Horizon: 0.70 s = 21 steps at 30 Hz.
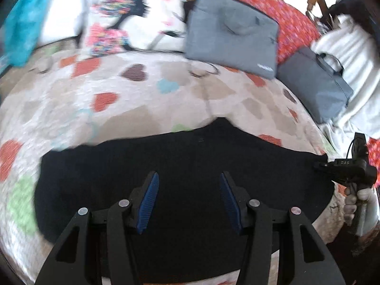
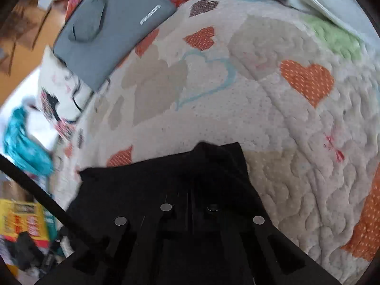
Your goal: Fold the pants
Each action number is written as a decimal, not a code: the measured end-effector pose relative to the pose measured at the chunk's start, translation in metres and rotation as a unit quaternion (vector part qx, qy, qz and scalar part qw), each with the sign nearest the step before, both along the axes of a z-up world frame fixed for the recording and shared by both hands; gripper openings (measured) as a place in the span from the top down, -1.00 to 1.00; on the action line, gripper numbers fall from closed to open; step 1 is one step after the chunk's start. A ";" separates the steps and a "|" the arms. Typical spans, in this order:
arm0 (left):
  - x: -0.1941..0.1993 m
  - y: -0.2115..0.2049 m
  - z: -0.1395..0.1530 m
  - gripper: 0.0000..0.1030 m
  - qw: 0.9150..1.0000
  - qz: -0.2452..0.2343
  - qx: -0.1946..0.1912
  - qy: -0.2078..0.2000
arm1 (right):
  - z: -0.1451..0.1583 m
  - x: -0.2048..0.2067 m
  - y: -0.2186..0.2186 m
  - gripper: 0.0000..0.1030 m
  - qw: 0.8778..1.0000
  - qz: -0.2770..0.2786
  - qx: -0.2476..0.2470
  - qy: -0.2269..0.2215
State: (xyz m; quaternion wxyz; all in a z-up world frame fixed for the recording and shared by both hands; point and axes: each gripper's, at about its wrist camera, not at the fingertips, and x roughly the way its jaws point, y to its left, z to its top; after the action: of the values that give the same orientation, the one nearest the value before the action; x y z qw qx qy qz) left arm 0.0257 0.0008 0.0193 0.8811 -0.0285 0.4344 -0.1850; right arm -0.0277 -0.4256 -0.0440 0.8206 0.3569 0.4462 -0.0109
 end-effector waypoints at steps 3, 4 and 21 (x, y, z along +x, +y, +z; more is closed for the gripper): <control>0.026 -0.040 -0.001 -0.01 0.999 -0.036 0.008 0.012 | 0.007 0.003 0.021 0.99 0.998 0.022 -0.067 0.001; 0.037 -0.053 -0.005 -0.01 0.999 -0.043 0.026 0.016 | 0.007 0.005 0.024 0.98 0.997 0.023 -0.076 0.001; 0.123 -0.041 0.013 0.34 0.999 0.025 0.004 0.034 | 0.021 0.010 0.027 0.79 0.989 0.031 -0.140 -0.027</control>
State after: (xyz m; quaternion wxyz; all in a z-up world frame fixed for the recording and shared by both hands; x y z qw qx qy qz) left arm 0.1482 -0.0401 0.0324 0.8703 -0.0418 0.4637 -0.1605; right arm -0.0179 -0.3991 -0.0228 0.8743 0.2245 0.4286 -0.0378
